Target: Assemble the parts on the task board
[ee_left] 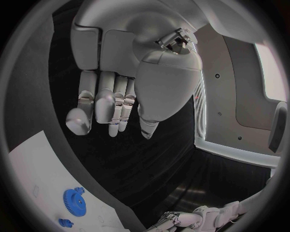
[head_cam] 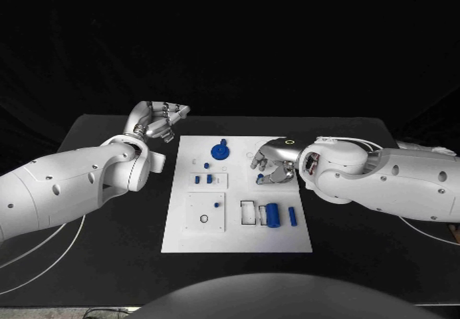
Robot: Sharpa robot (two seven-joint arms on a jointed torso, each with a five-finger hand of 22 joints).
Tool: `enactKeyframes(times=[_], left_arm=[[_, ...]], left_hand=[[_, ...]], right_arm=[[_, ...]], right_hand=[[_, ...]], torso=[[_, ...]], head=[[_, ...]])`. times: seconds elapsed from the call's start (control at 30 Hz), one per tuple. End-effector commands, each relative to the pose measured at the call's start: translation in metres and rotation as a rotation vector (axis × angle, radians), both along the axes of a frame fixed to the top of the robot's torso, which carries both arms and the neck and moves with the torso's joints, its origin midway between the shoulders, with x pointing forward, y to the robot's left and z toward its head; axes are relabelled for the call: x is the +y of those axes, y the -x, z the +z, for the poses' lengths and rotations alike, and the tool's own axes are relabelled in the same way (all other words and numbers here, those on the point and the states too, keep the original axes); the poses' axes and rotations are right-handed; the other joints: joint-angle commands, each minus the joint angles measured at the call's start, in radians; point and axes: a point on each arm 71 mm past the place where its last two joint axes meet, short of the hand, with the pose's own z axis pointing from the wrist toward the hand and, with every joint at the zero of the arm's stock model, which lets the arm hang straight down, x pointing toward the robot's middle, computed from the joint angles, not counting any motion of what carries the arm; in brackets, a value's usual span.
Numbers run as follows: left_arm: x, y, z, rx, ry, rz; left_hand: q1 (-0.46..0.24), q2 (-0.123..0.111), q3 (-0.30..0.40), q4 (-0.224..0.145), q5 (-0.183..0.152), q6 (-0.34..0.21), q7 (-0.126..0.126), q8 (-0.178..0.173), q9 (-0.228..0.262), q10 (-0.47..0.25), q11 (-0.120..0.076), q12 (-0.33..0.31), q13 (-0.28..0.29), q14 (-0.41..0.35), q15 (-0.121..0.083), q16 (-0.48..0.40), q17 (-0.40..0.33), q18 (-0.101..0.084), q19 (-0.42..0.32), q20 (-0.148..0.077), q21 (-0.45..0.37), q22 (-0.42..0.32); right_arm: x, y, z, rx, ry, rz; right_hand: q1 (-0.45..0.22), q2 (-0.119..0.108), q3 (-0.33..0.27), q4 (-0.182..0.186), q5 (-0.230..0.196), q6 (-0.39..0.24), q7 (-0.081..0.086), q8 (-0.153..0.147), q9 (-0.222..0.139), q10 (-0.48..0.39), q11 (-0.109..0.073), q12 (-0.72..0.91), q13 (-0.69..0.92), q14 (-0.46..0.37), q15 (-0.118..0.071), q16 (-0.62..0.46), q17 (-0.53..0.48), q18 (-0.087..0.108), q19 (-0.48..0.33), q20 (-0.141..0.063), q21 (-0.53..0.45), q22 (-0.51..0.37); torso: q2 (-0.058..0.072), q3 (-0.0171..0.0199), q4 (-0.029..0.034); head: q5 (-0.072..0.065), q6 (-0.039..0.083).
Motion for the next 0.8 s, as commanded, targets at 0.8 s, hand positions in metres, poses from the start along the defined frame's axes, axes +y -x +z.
enactKeyframes(times=[0.8], left_arm=[[0.0, 0.001, 0.001, -0.012, 0.0, -0.015]], left_hand=[[0.001, 0.011, -0.01, 0.0, 0.004, -0.005, -0.001, 0.0, 0.0, -0.006, 0.003, -0.001, 0.002, -0.005, -0.001, -0.007, -0.001, -0.008, -0.006, -0.001, -0.007, 0.038]], right_arm=[[0.006, -0.003, -0.016, 0.041, 0.133, -0.027]], right_hand=[[0.036, 0.051, 0.036, -0.007, -0.018, 0.115, -0.002, 0.017, 0.003, 0.118, -0.052, 0.012, -0.002, 0.106, -0.038, 0.004, 0.264, -0.007, 0.105, -0.029, 0.004, 0.263]], torso=[[-0.001, 0.0004, 0.0002]], head=[[0.007, 0.0]])
